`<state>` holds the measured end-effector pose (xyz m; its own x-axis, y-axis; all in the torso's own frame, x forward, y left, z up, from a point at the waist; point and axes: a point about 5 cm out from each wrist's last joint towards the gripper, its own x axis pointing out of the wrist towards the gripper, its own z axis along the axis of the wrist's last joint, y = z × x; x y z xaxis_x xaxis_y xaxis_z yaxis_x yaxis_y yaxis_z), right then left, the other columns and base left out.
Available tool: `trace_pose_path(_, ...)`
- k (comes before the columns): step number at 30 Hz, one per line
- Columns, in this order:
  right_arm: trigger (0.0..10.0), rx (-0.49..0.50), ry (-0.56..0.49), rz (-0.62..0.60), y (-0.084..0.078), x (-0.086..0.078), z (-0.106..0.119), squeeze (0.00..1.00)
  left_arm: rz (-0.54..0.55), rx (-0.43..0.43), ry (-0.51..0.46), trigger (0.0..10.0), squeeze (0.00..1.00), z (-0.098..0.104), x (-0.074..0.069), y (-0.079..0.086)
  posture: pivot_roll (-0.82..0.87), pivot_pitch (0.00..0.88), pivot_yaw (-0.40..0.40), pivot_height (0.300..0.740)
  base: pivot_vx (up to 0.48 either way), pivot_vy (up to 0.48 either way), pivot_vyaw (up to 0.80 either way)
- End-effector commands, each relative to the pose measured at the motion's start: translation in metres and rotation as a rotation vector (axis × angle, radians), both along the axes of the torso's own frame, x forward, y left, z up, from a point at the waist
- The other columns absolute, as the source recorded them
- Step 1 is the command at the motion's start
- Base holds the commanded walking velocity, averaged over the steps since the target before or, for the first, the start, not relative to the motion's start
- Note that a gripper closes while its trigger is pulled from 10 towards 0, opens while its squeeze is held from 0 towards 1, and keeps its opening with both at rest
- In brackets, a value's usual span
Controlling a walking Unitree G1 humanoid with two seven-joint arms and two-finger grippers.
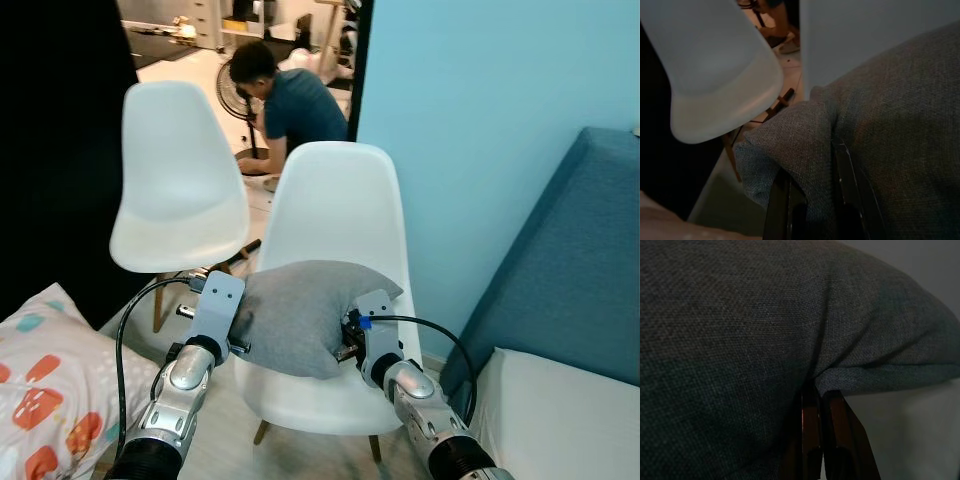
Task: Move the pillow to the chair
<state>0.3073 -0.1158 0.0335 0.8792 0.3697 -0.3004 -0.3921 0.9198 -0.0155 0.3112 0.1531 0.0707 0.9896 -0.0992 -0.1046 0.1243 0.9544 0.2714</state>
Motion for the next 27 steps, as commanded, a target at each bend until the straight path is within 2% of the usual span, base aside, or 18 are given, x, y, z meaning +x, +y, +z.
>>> trace_pose_path(1,10.0,-0.012,-0.04,-0.046,-0.009,0.006,0.007,0.0,-0.015,0.004,-0.03,10.0,0.0,0.007,0.002,-0.001,-0.01,0.04,-0.022,0.74,0.0,0.0,0.0)
trace_pose_path(7,10.0,-0.007,-0.054,-0.124,-0.02,0.008,0.009,0.0,-0.059,-0.053,-0.029,10.0,0.0,0.009,0.004,-0.008,-0.03,0.043,0.0,0.74,0.127,0.0,0.0)
trace_pose_path(24,10.0,0.004,-0.061,-0.132,-0.018,0.006,0.009,0.0,-0.084,-0.061,-0.023,10.0,0.0,0.01,0.003,-0.009,-0.02,0.051,0.003,0.74,0.314,0.0,0.0)
trace_pose_path(27,10.0,0.016,-0.057,-0.129,-0.017,0.006,0.009,0.0,-0.085,-0.058,-0.024,10.0,0.0,0.01,0.003,-0.009,-0.02,0.05,0.002,0.74,0.302,0.0,-0.8)
